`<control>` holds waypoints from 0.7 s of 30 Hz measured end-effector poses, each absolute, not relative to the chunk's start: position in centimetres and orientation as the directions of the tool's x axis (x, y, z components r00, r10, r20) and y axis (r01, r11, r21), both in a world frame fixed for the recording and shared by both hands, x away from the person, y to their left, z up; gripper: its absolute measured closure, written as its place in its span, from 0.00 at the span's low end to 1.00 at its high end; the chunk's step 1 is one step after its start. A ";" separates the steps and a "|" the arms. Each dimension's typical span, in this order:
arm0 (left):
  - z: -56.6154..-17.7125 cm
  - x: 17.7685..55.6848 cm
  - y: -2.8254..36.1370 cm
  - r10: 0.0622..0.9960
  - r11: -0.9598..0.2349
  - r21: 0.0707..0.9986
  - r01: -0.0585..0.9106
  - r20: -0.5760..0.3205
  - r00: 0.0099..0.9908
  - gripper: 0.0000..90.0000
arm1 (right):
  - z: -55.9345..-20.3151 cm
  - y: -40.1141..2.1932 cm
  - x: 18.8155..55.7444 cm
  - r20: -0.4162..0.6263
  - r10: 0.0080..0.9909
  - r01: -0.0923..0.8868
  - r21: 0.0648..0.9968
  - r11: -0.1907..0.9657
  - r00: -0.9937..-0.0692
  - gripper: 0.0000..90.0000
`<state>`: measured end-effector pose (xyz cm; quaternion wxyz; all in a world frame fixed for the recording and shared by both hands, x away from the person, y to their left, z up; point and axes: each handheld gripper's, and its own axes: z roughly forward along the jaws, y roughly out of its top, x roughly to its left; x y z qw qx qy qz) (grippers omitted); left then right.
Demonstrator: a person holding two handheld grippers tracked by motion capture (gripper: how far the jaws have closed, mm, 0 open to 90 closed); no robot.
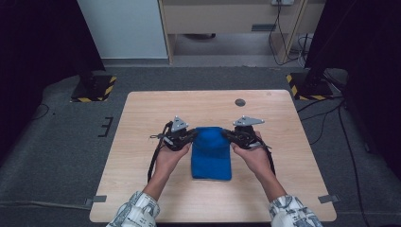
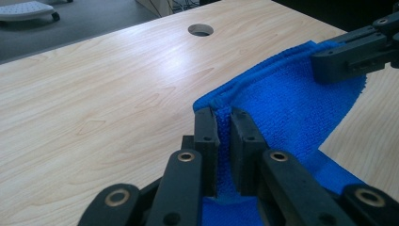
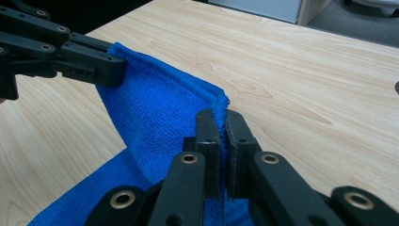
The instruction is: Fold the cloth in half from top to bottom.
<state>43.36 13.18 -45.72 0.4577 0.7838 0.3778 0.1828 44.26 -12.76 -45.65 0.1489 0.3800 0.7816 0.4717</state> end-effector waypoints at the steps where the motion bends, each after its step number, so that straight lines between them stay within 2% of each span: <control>1: -45.7 43.2 13.2 0.758 -0.296 0.855 0.426 -0.061 0.650 0.91 | -45.6 -12.7 44.2 0.129 0.734 0.454 0.851 0.263 -0.667 0.96; 16: -45.9 41.8 14.1 0.743 -0.286 0.862 0.420 -0.077 0.665 0.92 | -46.2 -12.7 42.5 0.142 0.705 0.444 0.855 0.266 -0.695 0.96; 21: -46.4 41.4 14.1 0.742 -0.279 0.858 0.432 -0.093 0.664 0.84 | -46.6 -12.6 42.2 0.145 0.699 0.447 0.852 0.271 -0.700 0.96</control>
